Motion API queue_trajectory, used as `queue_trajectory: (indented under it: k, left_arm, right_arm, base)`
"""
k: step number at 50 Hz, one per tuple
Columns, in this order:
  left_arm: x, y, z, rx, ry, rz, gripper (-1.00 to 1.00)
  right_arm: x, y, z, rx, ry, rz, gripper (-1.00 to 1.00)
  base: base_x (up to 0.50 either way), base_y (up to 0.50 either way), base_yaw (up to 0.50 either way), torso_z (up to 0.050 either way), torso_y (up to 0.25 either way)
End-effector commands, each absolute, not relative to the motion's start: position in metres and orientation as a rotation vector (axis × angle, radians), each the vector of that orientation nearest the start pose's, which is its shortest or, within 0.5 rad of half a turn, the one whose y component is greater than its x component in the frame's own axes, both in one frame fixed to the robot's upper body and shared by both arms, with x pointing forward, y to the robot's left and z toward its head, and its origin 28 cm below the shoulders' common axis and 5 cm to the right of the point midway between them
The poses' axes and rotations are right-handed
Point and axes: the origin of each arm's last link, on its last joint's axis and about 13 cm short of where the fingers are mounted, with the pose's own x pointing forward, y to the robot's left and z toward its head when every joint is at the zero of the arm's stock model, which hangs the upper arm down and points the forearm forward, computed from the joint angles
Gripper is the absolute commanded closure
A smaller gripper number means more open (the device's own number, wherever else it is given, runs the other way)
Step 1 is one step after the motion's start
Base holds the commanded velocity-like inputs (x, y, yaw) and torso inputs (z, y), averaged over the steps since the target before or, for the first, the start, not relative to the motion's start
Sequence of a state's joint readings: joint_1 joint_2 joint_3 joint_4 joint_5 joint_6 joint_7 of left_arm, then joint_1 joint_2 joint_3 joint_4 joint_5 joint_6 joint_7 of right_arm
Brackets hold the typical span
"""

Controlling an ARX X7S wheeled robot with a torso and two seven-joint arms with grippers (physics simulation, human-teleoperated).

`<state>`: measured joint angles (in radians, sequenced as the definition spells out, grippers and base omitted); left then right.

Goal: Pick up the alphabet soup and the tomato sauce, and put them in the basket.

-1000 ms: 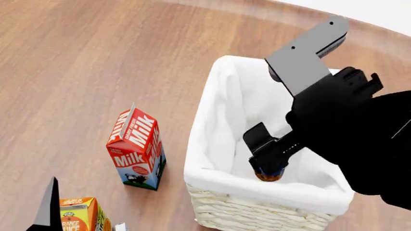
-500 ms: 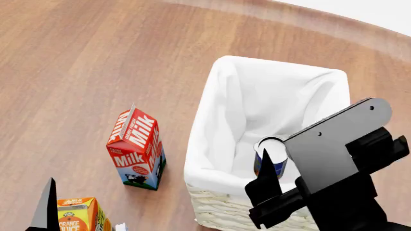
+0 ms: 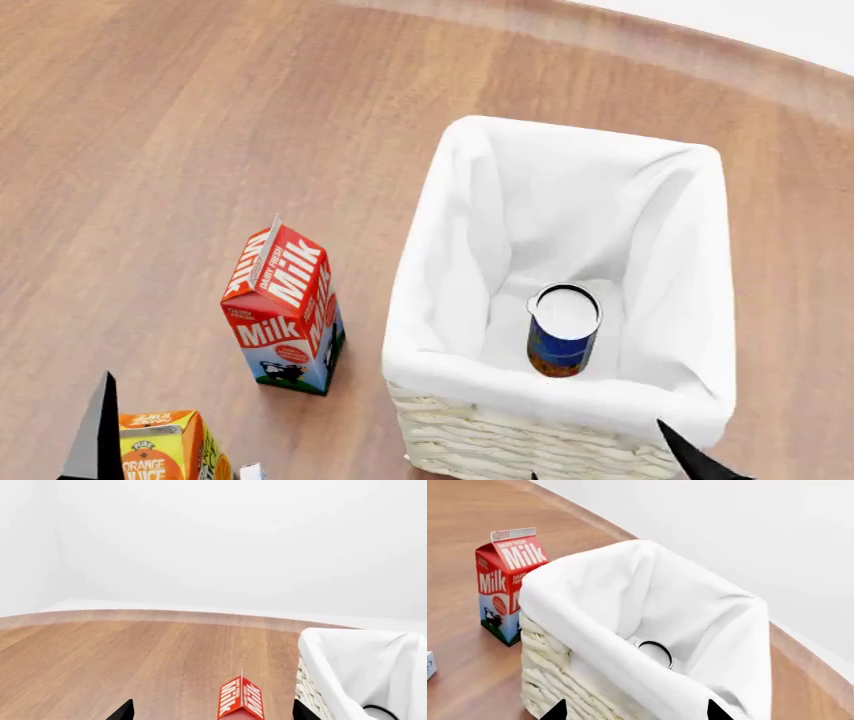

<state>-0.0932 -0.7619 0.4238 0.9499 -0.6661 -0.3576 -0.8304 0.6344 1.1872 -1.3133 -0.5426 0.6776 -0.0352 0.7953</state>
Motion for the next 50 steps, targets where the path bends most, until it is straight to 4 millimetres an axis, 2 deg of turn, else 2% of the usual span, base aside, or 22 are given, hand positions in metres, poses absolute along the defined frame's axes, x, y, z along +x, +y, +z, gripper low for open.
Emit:
queue_trajectory:
  k: [1,11,25,36,50]
  left_arm:
    - [0.148,0.208,0.163,-0.040,-0.262,-0.091,-1.00]
    - [0.147,0.207,0.164,-0.040,-0.262,-0.093,-1.00]
    - [0.147,0.206,0.164,-0.037,-0.261,-0.097,-1.00]
    - [0.148,0.206,0.163,-0.036,-0.260,-0.098,-1.00]
    - [0.148,0.207,0.163,-0.035,-0.263,-0.095,-1.00]
  right_arm:
    - [0.144,-0.153,0.085,-0.351,-0.045,0.328,-1.00]
    - [0.131,-0.155,0.080,-0.350,-0.030,0.365,-1.00]
    - [0.114,-0.156,0.062,-0.334,0.010,0.400,-1.00]
    - [0.112,-0.154,0.059,-0.324,0.052,0.445,-1.00]
    - [0.110,-0.137,0.054,-0.300,0.073,0.622,-1.00]
  base:
    - [0.00,0.00,0.00,0.000,0.000]
    - [0.00,0.00,0.00,0.000,0.000]
    - [0.00,0.00,0.00,0.000,0.000]
    - [0.00,0.00,0.00,0.000,0.000]
    - [0.00,0.00,0.00,0.000,0.000]
